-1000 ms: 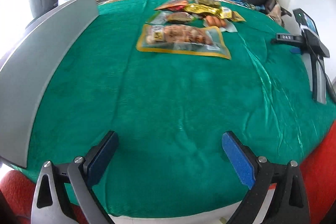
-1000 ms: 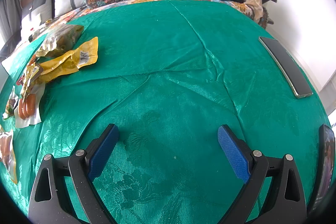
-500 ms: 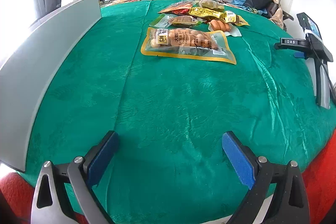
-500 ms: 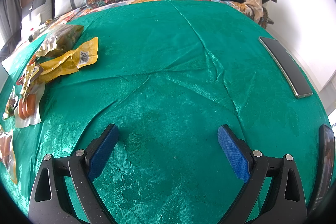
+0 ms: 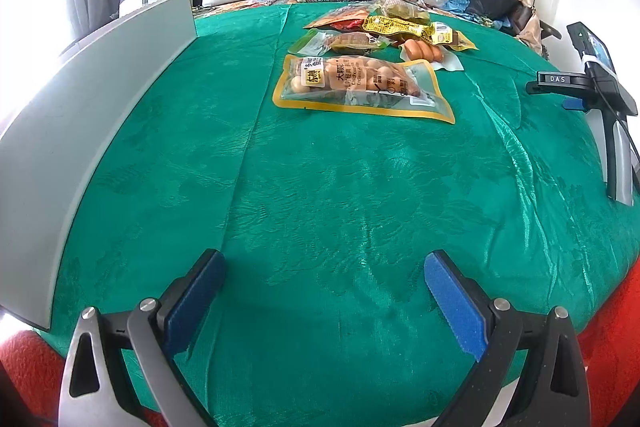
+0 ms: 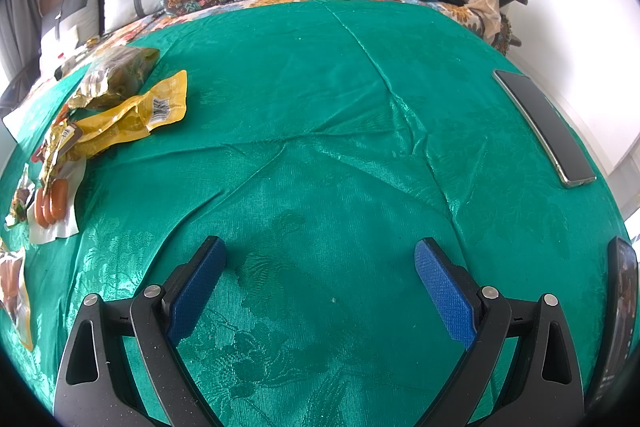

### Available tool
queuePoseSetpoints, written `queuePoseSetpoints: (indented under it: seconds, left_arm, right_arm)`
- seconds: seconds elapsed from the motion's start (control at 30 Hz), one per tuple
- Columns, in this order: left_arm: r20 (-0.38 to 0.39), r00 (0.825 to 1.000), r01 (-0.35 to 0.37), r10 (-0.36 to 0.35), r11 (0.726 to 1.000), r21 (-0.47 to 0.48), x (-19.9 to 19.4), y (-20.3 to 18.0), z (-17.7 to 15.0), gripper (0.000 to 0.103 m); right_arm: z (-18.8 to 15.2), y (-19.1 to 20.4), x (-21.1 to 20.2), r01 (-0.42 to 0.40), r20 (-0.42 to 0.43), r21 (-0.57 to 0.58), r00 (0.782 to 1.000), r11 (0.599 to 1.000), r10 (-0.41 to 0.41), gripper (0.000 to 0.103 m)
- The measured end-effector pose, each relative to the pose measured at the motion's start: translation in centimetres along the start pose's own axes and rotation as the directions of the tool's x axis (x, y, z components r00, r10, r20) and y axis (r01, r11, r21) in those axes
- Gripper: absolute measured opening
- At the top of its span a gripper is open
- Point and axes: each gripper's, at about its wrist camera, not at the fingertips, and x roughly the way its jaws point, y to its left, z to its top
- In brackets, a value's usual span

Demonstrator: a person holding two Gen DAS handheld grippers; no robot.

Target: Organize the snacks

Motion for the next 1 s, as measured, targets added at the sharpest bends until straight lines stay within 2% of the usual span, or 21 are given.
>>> queuePoseSetpoints:
  seconds: [1.0]
  left_arm:
    - [0.007,1.000,-0.003,0.003,1.000,-0.001,0.12,0.16,-0.05,0.103]
  right_arm:
    - [0.05,-0.05,0.02,0.000,-0.001,0.000,1.000,1.000,0.000,0.097]
